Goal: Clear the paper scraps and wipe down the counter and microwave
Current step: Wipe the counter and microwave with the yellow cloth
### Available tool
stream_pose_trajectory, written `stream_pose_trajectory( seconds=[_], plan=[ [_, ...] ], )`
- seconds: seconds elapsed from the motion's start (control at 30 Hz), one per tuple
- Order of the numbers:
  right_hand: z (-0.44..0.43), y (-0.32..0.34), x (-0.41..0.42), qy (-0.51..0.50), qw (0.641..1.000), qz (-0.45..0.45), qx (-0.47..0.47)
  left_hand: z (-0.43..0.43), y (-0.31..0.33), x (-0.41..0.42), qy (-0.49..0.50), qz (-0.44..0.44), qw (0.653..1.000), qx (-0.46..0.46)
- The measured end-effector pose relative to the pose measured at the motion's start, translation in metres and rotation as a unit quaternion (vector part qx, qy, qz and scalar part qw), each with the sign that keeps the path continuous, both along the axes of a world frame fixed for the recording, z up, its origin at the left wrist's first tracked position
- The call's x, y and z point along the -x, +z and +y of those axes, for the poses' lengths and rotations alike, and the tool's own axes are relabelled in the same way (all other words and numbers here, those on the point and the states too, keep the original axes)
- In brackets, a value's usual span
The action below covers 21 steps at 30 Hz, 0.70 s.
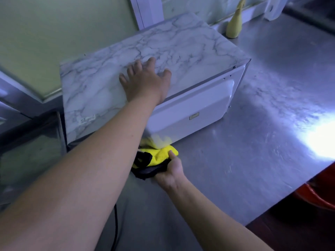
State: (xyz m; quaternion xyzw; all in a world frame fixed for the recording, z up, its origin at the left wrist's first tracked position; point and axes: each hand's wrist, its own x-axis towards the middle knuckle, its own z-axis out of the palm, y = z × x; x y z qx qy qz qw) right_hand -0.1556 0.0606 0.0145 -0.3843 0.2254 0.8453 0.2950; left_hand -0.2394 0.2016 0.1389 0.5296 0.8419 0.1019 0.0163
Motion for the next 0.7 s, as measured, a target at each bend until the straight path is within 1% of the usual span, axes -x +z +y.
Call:
stream_pose_trajectory(
  seconds=[0.07,0.13,0.2,0.23,0.27,0.3,0.33,0.37,0.4,0.43,0.47,0.5,0.53,0.57,0.63,0.7],
  plan=[
    [-0.01,0.004,-0.004,-0.009,1.0,0.015,-0.008,0.0,0.001,0.001,0.001,-0.019,1.0,0.007],
    [-0.019,0.013,-0.02,-0.02,0.999,-0.012,-0.034,0.0,0.004,0.004,0.001,-0.041,0.999,0.007],
    [-0.018,0.026,-0.043,-0.042,0.99,-0.095,-0.095,0.001,0.006,0.007,-0.002,-0.077,0.997,-0.009],
    [-0.012,0.036,-0.055,-0.066,0.976,-0.152,-0.139,0.001,0.007,0.009,-0.012,-0.099,0.995,-0.016],
    [-0.004,0.048,-0.067,-0.097,0.953,-0.213,-0.192,0.002,0.009,0.012,-0.03,-0.131,0.991,-0.018],
    [0.007,0.061,-0.076,-0.131,0.916,-0.284,-0.25,0.002,0.013,0.018,-0.057,-0.182,0.982,-0.015],
    [0.019,0.076,-0.083,-0.157,0.867,-0.357,-0.309,-0.001,0.018,0.024,-0.091,-0.236,0.967,-0.003],
    [0.033,0.09,-0.086,-0.169,0.81,-0.428,-0.364,-0.005,0.022,0.033,-0.125,-0.275,0.953,0.01],
    [0.046,0.101,-0.086,-0.166,0.749,-0.493,-0.411,-0.01,0.024,0.046,-0.158,-0.273,0.949,0.025],
    [0.059,0.106,-0.083,-0.155,0.694,-0.544,-0.446,-0.02,0.025,0.06,-0.198,-0.218,0.954,0.048],
    [0.07,0.108,-0.077,-0.141,0.658,-0.574,-0.467,-0.031,0.022,0.073,-0.226,-0.137,0.962,0.065],
    [0.08,0.104,-0.07,-0.133,0.634,-0.594,-0.477,-0.04,0.017,0.085,-0.248,-0.063,0.965,0.061],
    [0.088,0.098,-0.06,-0.131,0.612,-0.619,-0.475,-0.051,0.012,0.093,-0.256,-0.031,0.965,0.041],
    [0.092,0.09,-0.049,-0.127,0.594,-0.649,-0.458,-0.059,0.007,0.097,-0.254,-0.023,0.967,0.019],
    [0.082,0.074,-0.019,-0.131,0.572,-0.689,-0.424,-0.064,0.003,0.095,-0.247,-0.019,0.969,-0.018],
    [0.057,0.06,0.014,-0.149,0.542,-0.696,-0.447,-0.06,0.001,0.09,-0.242,0.005,0.97,-0.037]
  ],
)
